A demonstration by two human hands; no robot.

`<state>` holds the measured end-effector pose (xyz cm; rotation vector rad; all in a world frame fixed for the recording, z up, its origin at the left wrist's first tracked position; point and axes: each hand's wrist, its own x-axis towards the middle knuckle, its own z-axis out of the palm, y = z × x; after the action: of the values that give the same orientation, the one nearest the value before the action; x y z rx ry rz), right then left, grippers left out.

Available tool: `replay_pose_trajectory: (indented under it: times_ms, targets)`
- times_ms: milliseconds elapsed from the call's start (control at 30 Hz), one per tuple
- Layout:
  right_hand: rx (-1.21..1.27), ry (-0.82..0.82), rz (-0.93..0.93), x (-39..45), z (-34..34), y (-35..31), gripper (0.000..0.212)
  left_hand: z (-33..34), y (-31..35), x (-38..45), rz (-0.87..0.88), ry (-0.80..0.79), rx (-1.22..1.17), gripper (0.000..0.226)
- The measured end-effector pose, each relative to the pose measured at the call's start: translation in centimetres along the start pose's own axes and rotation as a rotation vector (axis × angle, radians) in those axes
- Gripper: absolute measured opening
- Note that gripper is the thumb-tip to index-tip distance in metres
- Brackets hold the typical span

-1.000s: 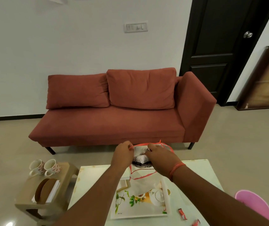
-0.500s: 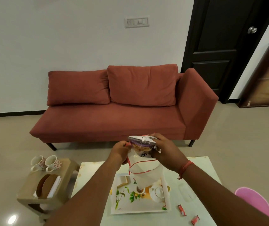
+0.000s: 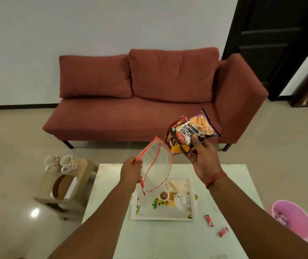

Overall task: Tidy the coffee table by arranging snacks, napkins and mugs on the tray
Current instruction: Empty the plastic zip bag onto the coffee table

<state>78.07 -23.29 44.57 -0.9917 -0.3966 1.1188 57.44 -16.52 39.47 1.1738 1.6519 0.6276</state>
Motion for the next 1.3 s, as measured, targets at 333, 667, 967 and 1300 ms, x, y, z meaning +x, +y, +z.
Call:
replay_pose_trajectory:
  times_ms: [333, 667, 967, 1300]
  targets:
    - [-0.251, 0.196, 0.43, 1.6, -9.0, 13.0, 0.024, 0.9, -9.1, 0.3, -0.18, 0.093, -0.05, 0.019]
    - [-0.446, 0.368, 0.756, 4.2, -18.7, 30.6, 0.029, 1.3, -18.5, 1.8, -0.262, 0.057, -0.128, 0.019]
    - [-0.352, 0.404, 0.843, 6.3, -20.3, 35.7, 0.031, 0.8, -23.4, 3.7, -0.287, 0.03, -0.23, 0.018]
    - [-0.651, 0.506, 0.643, 1.4, -17.4, 30.1, 0.053, 0.7, -19.1, 1.6, -0.314, 0.025, -0.349, 0.018]
